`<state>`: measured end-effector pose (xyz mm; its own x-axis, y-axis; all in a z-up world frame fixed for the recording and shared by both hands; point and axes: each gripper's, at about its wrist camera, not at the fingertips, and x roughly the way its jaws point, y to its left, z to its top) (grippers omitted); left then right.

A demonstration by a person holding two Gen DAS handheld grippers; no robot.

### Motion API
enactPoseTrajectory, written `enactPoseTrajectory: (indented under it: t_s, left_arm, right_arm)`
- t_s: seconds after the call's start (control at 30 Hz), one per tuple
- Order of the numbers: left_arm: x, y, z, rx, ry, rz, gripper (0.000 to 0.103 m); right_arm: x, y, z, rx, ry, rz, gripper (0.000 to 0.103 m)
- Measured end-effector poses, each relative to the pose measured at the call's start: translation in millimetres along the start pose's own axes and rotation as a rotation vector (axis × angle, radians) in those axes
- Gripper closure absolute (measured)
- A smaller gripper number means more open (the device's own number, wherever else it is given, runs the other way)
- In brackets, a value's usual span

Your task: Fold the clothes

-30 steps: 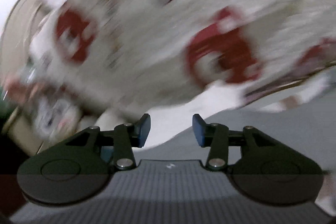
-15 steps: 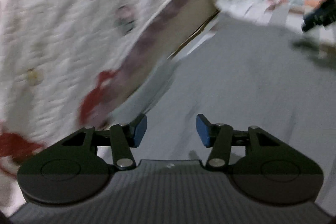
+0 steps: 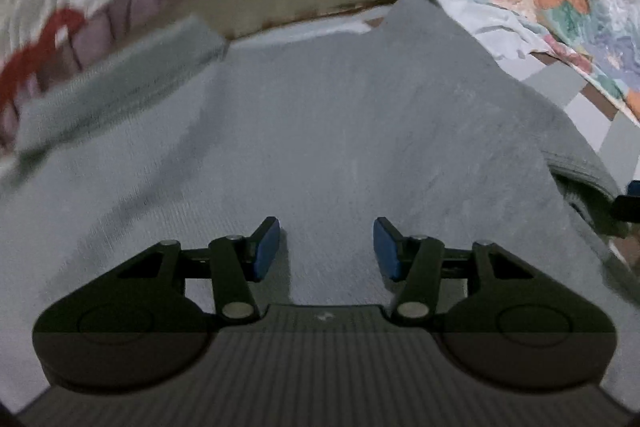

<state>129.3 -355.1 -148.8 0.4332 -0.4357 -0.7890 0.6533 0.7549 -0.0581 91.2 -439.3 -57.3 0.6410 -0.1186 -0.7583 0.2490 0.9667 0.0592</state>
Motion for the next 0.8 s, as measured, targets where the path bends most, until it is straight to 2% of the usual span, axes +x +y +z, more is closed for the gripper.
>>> enactPoseTrajectory:
  t_s: [0.13, 0.23, 0.27, 0.3, 0.33, 0.4, 0.5, 0.63, 0.73, 0.8]
  left_arm:
    - [-5.4, 11.3, -14.4, -0.033, -0.01, -0.059, 0.051]
    - [-8.0, 18.8, -19.5, -0.066, -0.02, -0.075, 0.051]
    - [-7.9, 19.5, -18.8, -0.069, -0.02, -0.073, 0.051]
    - [-7.7, 20.0, -18.0, -0.07, -0.019, -0.07, 0.051]
    - [-7.4, 20.5, -17.1, -0.072, -0.019, -0.068, 0.051]
    - [-6.6, 21.1, -15.1, -0.07, -0.015, -0.063, 0.051]
    - [-6.2, 23.5, -14.7, -0.074, -0.019, -0.054, 0.051]
    - [-4.6, 29.9, -15.9, -0.074, -0.027, -0.027, 0.051]
    - [-3.8, 33.2, -16.0, -0.089, -0.031, -0.027, 0.051]
    - [-2.6, 32.2, -16.3, -0.083, -0.032, -0.024, 0.049]
  right_arm:
    - [18.7, 7.4, 2.1, 0.002, 0.019, 0.012, 0.044]
    - [28.1, -9.6, 6.4, 0.137, -0.02, 0.043, 0.042]
    - [30.7, -11.9, 9.6, 0.138, -0.031, 0.063, 0.051]
    - [33.7, -12.9, 13.3, 0.125, -0.038, 0.083, 0.081]
    - [34.2, -13.0, 20.8, 0.082, -0.047, 0.082, 0.088]
    - [29.6, -14.9, 41.4, -0.014, -0.07, 0.058, 0.088]
    - [4.3, -35.4, 88.0, -0.103, -0.144, -0.023, 0.089]
    - [-19.1, -90.3, 142.6, -0.144, -0.225, -0.251, 0.09]
    - [-29.2, -136.2, 168.0, -0.137, -0.265, -0.426, 0.09]
    - [-28.5, -154.7, 170.9, -0.135, -0.27, -0.492, 0.09]
